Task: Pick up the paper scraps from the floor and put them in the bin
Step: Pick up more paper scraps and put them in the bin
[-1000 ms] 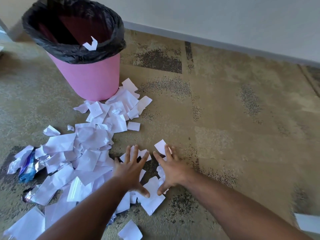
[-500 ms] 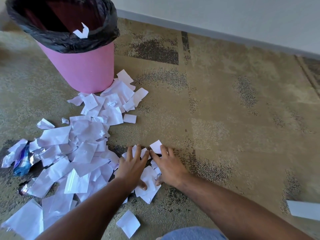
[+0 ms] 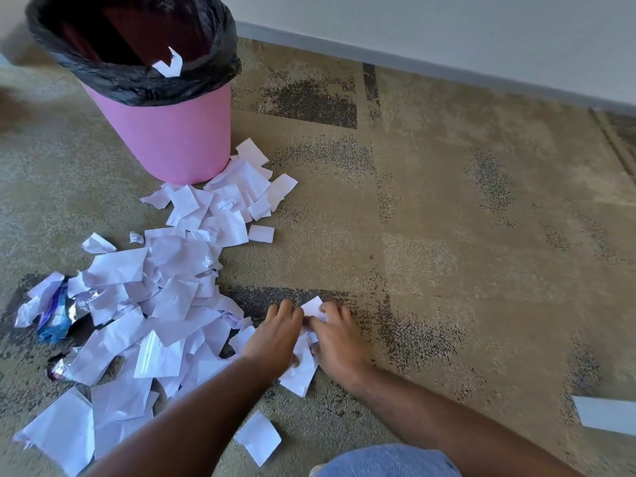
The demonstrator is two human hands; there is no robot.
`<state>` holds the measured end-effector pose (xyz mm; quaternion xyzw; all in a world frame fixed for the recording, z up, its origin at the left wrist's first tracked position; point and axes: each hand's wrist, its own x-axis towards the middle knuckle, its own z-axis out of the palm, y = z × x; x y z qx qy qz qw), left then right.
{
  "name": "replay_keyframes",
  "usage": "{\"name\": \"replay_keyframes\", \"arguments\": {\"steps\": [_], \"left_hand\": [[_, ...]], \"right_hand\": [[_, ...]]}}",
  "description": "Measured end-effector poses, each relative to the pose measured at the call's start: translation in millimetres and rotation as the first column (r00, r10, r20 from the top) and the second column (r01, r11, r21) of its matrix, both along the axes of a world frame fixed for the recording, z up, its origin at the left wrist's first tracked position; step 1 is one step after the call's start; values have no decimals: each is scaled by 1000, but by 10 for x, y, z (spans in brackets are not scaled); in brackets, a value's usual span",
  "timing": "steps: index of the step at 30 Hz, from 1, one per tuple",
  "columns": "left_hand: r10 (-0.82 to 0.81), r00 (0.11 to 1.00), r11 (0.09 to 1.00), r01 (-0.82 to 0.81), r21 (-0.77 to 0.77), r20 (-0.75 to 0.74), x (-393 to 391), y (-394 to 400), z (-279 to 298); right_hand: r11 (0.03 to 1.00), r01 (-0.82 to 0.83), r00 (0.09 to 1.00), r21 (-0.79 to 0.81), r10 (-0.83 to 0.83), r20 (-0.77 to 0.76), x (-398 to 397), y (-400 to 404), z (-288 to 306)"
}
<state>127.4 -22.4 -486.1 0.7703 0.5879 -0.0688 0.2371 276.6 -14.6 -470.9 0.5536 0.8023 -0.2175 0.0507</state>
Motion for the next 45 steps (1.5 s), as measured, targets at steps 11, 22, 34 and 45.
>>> {"name": "replay_keyframes", "arguments": {"steps": [11,22,34,45], "left_hand": [[117,991,987,-109,-120,64,70,-103,31],[171,985,984,-169,-55,29,38,-35,43],[241,964,930,-262,258,111,-631,774,619],[263,964,694,-209,689,28,-1612,1497,1827]], "right_hand": [[991,121,992,52,-119,-45,-98,-207,-40],[989,142,988,45,-139,-63,-184,-125,14],[969,118,960,217,-56,-273,-769,743,678],[790,158,903,592,128,-411,-1739,1719,1598]]}}
